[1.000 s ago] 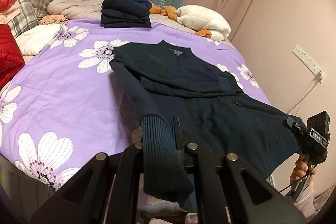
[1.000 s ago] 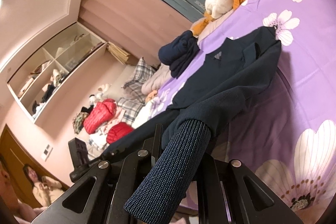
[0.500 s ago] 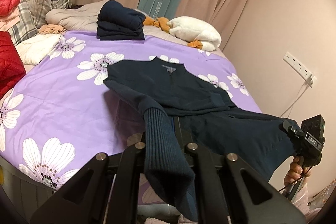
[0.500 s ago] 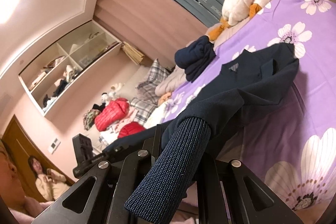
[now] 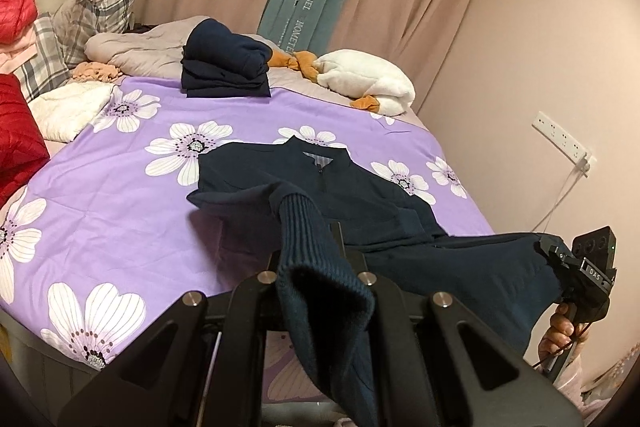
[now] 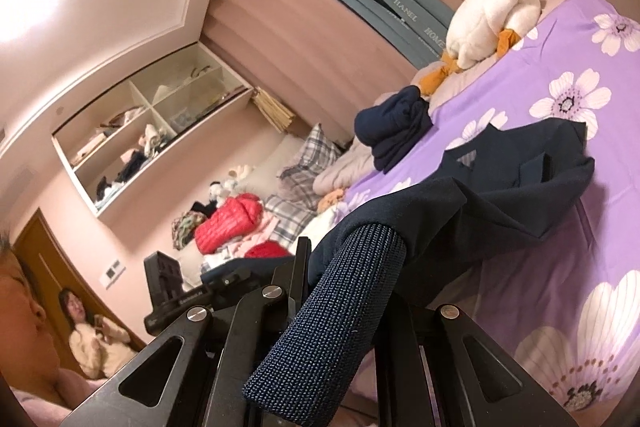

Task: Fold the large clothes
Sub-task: 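Carry the hem over the jacket body toward the collar with both tools, then lay the hem down at the collar and open both tools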

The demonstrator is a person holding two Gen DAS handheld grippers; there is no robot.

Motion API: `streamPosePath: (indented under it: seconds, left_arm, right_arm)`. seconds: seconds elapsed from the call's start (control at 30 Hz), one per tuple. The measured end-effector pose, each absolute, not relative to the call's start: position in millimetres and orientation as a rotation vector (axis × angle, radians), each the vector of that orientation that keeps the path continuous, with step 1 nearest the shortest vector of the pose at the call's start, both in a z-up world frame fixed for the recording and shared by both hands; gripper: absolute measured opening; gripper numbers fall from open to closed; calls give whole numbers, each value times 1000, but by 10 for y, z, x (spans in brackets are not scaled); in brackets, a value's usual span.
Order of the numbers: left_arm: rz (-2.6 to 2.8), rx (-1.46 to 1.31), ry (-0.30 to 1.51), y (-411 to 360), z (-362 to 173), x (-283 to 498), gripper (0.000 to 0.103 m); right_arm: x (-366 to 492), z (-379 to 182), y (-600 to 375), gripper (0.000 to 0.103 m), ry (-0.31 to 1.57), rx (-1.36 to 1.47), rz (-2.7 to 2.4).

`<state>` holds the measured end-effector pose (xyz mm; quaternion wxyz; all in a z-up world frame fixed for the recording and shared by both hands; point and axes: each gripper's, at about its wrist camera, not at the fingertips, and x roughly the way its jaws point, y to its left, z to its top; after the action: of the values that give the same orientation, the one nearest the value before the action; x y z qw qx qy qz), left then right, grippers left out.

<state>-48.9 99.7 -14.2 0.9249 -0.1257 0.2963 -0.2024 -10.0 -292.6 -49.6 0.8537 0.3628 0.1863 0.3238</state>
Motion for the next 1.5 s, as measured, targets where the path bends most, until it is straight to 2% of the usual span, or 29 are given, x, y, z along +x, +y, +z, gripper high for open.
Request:
streamPosePath:
  seconds: [0.7,1.13,1.5]
  left_arm:
    - [-340,-367,638,1291,-39,431,9]
    - [-269,-386,737,1138,-145,1727,9]
    - [-171,-316,943,833,-765,3092,10]
  right_arm:
    - [438,-446,-3184,13,362,896,591]
    - [1293,-467,-3298,13,387,936,527]
    - [2243,-885,-3542,13,535,1012,372]
